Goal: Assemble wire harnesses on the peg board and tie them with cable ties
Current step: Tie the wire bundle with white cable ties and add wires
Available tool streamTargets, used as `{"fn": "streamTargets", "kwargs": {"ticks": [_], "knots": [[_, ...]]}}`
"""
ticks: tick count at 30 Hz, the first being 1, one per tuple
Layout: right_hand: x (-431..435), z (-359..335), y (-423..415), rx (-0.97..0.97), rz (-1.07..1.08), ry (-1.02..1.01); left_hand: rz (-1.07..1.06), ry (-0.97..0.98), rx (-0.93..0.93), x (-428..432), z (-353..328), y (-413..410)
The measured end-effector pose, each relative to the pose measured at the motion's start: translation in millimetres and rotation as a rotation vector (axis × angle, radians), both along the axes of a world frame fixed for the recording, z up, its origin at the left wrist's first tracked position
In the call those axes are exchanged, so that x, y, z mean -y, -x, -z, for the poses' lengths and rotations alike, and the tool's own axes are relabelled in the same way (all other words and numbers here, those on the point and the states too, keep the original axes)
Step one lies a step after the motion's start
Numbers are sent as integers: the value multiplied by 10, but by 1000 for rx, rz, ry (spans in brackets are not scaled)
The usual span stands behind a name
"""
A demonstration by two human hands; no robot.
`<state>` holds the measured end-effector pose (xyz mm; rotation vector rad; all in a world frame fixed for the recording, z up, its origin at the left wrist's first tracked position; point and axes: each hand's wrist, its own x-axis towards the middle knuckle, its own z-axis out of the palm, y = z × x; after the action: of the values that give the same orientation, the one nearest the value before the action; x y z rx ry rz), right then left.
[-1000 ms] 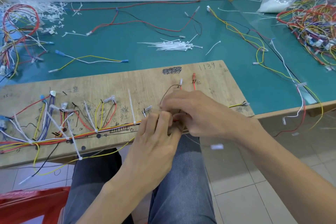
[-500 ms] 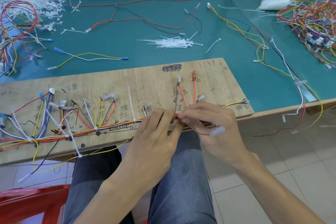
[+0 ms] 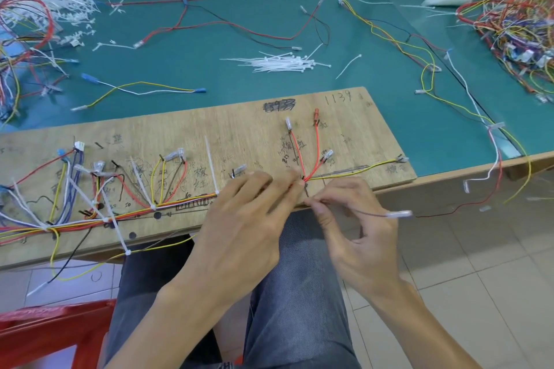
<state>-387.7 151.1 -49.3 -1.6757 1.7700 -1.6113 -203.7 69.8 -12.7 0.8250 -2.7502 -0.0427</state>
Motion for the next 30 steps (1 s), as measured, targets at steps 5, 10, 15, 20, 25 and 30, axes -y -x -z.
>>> {"fn": "streamTargets", "kwargs": {"ticks": [5,10,15,20,25,30], "knots": [[-33,-109,115,166,95,-60,3,12,14,3,65,0],[-21,-290,362,544,126,-82,2,24,1,43,43,57],[36,-465,958,528,223,-130,-8,50,-34,22,86,84],[133,-414,1238,216,302,-247,-24,50,-34,22,87,93],[143,-362,1356,189,273,-328,-30,43,-17,14,58,88],[157,-406,1389,186,274,-375,-26,60,1,29,39,96]]}}
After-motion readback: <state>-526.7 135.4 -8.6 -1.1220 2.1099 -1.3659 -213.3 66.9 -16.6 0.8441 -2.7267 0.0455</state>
